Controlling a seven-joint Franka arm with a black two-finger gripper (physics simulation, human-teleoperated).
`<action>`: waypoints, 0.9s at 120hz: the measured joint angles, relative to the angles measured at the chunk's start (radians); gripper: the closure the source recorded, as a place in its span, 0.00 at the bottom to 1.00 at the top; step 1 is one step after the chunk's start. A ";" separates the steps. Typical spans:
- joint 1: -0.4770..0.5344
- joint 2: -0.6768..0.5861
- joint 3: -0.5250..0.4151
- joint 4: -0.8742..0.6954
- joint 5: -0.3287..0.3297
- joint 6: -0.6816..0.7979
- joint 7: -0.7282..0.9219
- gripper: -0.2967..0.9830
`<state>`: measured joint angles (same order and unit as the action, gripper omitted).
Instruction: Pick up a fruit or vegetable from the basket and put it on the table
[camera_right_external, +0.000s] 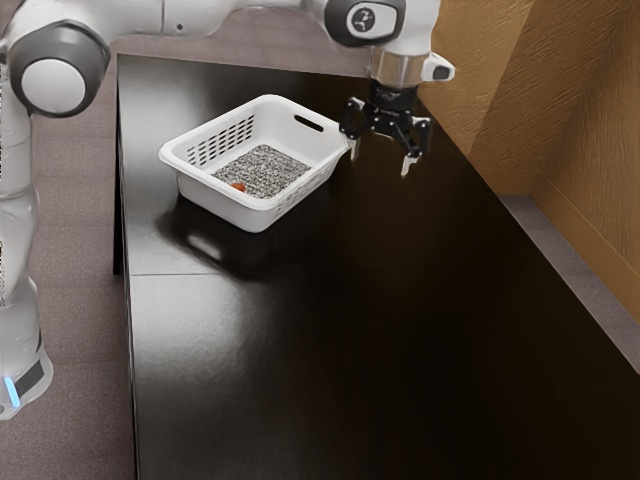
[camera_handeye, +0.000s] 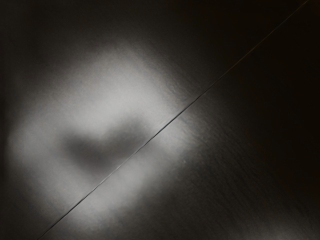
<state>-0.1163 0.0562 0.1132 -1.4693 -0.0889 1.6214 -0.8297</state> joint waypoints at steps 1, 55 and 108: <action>0.004 0.000 0.001 0.000 0.001 0.000 0.000 0.23; 0.156 -0.035 0.091 -0.169 -0.015 0.000 -0.027 0.23; 0.196 0.019 0.169 -0.278 0.037 0.087 0.205 0.23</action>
<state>0.0793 0.0752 0.2818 -1.7473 -0.0515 1.7081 -0.6242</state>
